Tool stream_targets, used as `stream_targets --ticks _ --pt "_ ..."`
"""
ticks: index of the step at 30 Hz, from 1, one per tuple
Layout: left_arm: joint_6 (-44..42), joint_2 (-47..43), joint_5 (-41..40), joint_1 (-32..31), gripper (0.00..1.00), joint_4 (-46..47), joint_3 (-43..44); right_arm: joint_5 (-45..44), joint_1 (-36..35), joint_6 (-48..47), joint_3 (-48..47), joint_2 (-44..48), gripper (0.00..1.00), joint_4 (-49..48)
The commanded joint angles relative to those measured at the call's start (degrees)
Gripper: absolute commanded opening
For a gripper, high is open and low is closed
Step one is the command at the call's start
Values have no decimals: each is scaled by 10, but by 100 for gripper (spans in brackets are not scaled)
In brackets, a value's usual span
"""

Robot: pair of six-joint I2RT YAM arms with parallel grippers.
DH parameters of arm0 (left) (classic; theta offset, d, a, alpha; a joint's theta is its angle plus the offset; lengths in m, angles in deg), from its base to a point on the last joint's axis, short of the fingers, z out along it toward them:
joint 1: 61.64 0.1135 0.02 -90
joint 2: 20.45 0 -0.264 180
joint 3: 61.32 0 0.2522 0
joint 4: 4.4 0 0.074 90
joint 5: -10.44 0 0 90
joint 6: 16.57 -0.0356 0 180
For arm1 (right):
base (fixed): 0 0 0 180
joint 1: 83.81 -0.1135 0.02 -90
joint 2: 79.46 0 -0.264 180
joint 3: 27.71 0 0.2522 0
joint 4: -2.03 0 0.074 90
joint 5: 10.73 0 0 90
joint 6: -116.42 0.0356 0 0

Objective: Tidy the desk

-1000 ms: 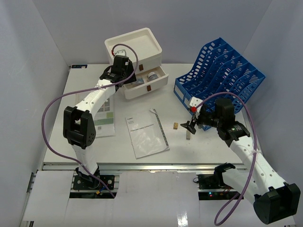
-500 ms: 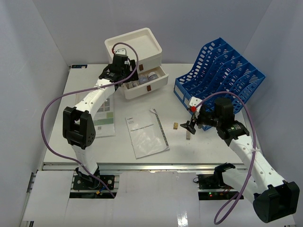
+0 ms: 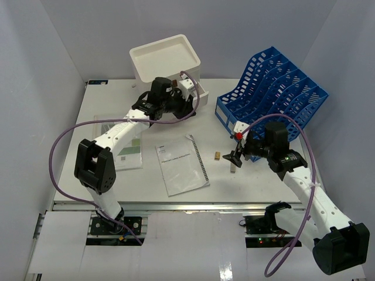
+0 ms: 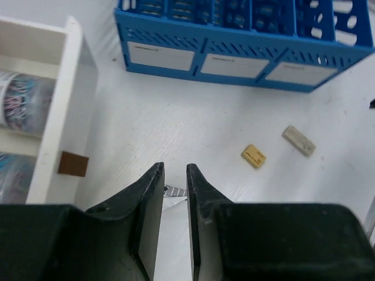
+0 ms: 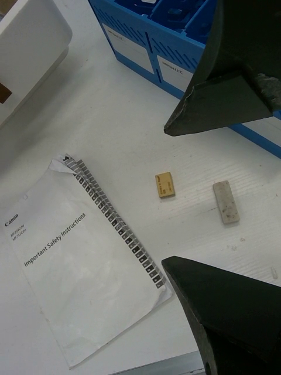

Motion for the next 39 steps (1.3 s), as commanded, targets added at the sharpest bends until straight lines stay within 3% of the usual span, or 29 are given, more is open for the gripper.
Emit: stream_targets --ticks 1,5,9,11,15,19,22,27,31,34,37,39 --pt "-130 47 33 -15 32 -43 28 11 4 -5 3 -7 90 -22" --pt "-192 104 -59 -16 27 -68 72 9 4 -7 5 -12 90 -21" --pt "-244 152 -188 -13 29 -54 103 8 5 -7 5 -14 90 -22" --pt "-252 172 -223 -8 39 -43 118 9 6 -8 5 -14 90 -22" --pt "-254 200 -315 -5 72 11 147 9 6 -9 5 -16 90 -21" --pt "-242 210 -363 -2 89 55 167 7 7 -9 5 -16 90 -21" --pt "-242 213 -388 -2 97 82 158 7 7 -9 5 -18 90 -21" --pt "-233 217 -423 4 98 109 144 4 7 -8 5 -19 90 -21" --pt "-196 200 -395 9 98 106 136 3 11 -8 5 -18 90 -21" --pt "-119 163 -344 9 98 114 113 3 12 -8 5 -18 90 -21" --pt "8 93 -332 9 98 160 42 3 12 -9 5 -20 90 -21" --pt "102 40 -373 10 98 208 -35 5 12 -8 5 -20 90 -20"
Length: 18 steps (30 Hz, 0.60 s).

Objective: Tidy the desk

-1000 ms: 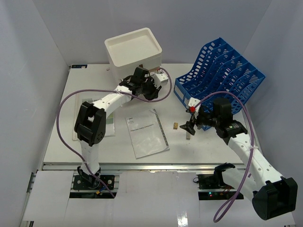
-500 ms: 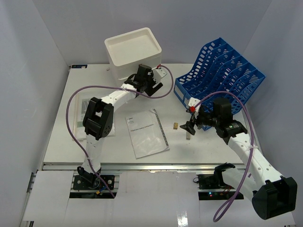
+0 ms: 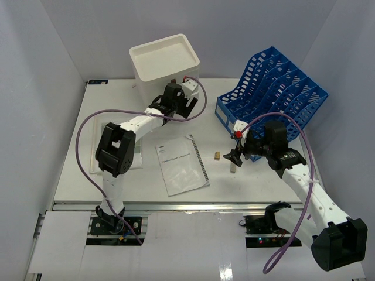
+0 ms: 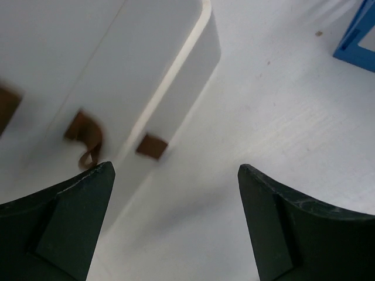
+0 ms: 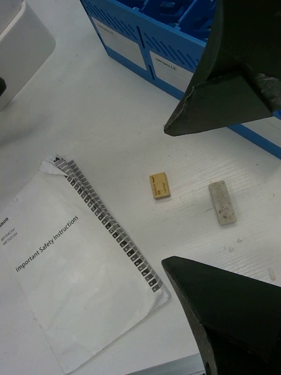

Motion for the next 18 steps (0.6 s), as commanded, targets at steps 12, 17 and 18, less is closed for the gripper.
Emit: stream_targets --ticks 12,17,18 --pt "401 -103 -251 -8 97 214 -193 5 4 -2 3 -3 90 -20" --pt "384 -45 -291 -20 88 299 -183 6 4 -3 1 -5 90 -20" --pt "380 -30 -293 -21 88 306 -176 6 4 -3 1 -5 90 -19"
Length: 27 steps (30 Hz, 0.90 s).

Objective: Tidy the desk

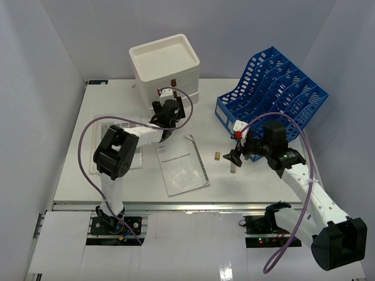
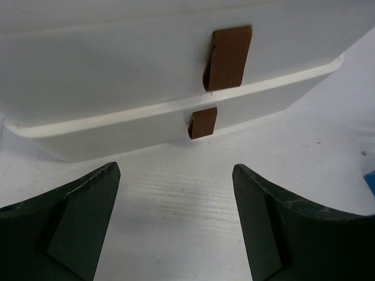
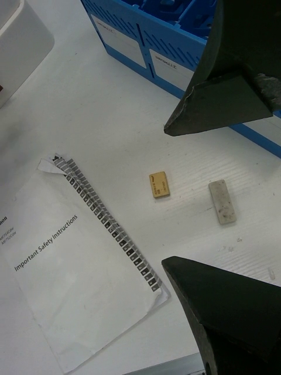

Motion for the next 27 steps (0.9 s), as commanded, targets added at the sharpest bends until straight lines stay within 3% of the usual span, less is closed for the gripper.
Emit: stream_targets --ticks 1,15,20,24,27 --pt "0 39 -59 -10 87 86 32 5 4 -4 1 -2 90 -18" --pt "-43 184 -97 -9 70 62 181 10 3 -13 -1 -2 90 -11" --pt "-44 198 -100 -7 52 53 203 8 3 -17 0 -4 90 -10" --pt "-45 192 -102 -6 21 56 195 10 2 -17 1 -5 90 -8" --pt "-45 181 -100 -5 4 62 178 11 2 -18 1 -6 90 -8"
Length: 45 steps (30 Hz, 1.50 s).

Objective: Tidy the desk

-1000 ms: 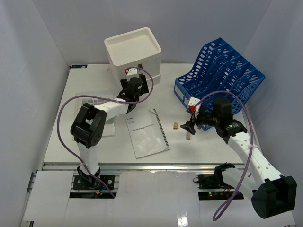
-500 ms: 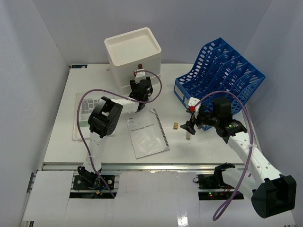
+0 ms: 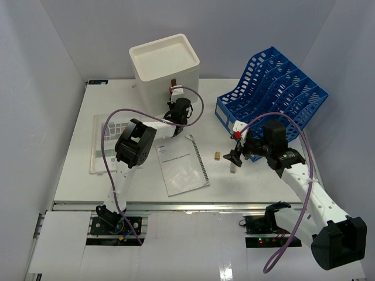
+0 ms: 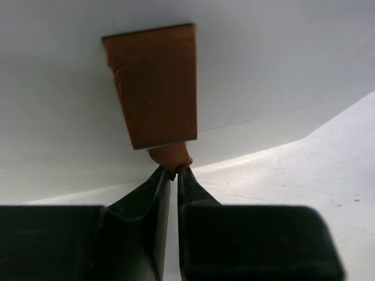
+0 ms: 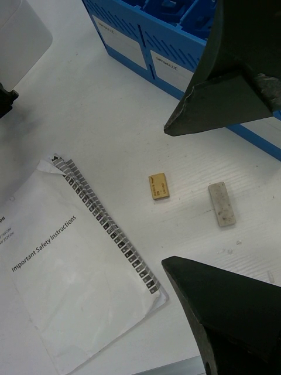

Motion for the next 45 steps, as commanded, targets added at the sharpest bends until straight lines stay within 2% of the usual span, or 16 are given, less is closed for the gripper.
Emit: stream_targets --ticks 1,6,17,27,30,32,33,37,41,45 --pt "0 -35 -8 10 2 28 -9 10 2 -7 1 -2 90 -9" --pt "14 -78 19 8 0 33 -59 4 2 -8 2 -4 90 -9" --pt "86 -225 86 -37 0 39 -247 -3 4 -5 2 -2 90 -12" --pt "168 -294 126 -84 0 3 -320 -4 5 -17 -3 -31 90 12" --pt "158 -304 132 -84 64 -31 -303 -3 4 -26 -23 -58 90 40" --pt "140 -316 142 -84 93 -52 -288 -10 4 -34 -42 -82 90 66" --pt "130 -324 154 -83 98 -57 -285 -15 4 -39 -52 -92 90 77" --pt "54 -383 285 -72 98 -69 -294 -79 -2 -40 -104 -157 90 137" --pt "-32 -455 420 -65 98 -95 -319 -226 -27 46 -163 -259 90 208" --pt "-86 -538 452 -64 98 -149 -356 -297 -62 113 -157 -292 91 211"
